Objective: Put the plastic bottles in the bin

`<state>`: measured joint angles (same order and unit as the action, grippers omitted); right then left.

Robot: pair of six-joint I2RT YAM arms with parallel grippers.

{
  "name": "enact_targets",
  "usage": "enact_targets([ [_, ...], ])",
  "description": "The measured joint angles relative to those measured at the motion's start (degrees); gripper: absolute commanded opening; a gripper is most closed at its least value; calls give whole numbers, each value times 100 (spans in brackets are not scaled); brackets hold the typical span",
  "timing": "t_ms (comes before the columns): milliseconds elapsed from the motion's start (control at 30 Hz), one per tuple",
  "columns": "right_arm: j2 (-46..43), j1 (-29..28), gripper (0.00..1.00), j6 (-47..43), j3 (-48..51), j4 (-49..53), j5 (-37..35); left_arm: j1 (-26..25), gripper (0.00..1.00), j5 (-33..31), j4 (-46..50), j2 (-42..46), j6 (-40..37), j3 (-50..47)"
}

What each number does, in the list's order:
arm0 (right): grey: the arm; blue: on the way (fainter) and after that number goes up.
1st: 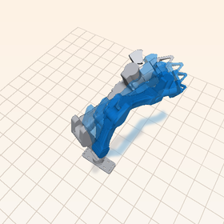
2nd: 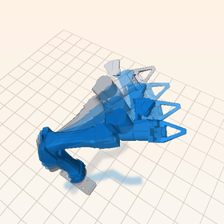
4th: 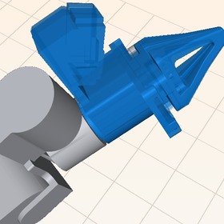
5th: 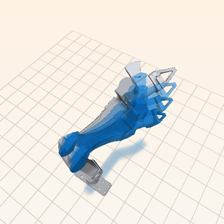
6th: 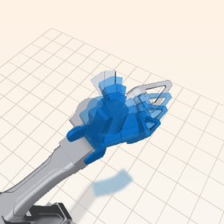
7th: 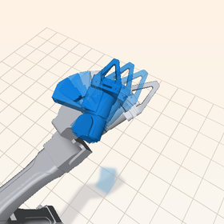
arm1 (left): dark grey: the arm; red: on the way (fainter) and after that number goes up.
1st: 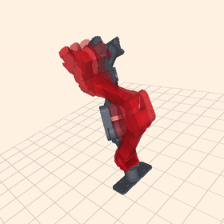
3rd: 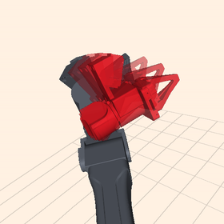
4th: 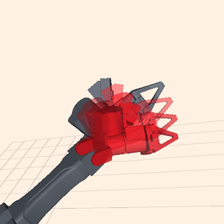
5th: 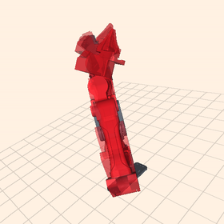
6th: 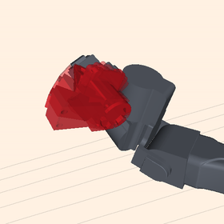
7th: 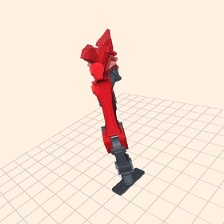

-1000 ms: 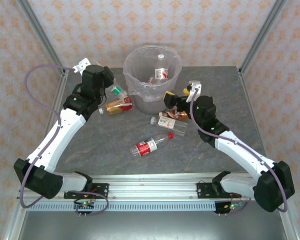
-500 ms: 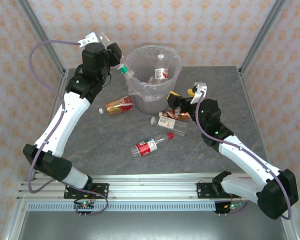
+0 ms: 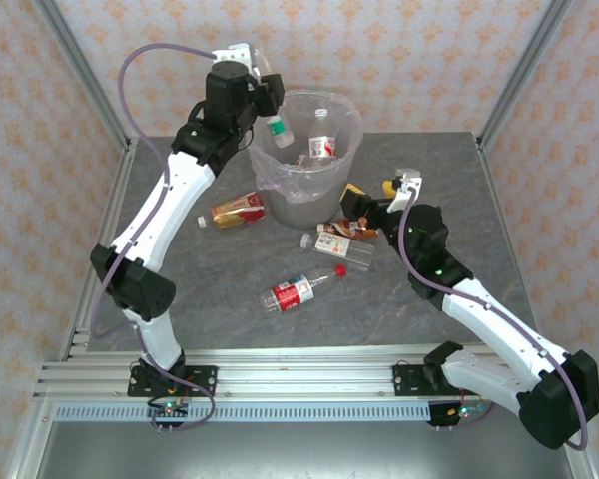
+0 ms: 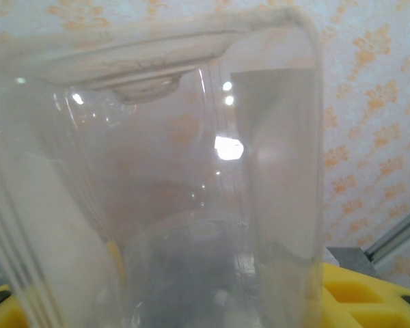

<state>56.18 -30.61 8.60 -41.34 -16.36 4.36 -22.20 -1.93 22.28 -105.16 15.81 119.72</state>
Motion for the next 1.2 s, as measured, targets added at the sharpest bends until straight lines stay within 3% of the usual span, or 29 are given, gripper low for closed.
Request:
enact_targets([
  [167, -2, 0, 99, -4, 0, 85, -17, -31, 49, 81, 496, -839, -297, 1040],
  [367, -35, 0, 99, -4, 0, 247, -39, -33, 50, 72, 1150, -1554, -614, 1602],
  [767, -170, 0, 99, -4, 0, 361, -166, -33, 50, -2, 1552, -1757, -1550, 1532],
  [933, -170, 0, 99, -4, 0, 372, -208, -33, 56, -20, 1716, -1759, -1836, 1440],
  [1200, -170, 0, 99, -2, 0, 398, -256, -61, 100, -120, 2223, -1797, -1880, 1788],
])
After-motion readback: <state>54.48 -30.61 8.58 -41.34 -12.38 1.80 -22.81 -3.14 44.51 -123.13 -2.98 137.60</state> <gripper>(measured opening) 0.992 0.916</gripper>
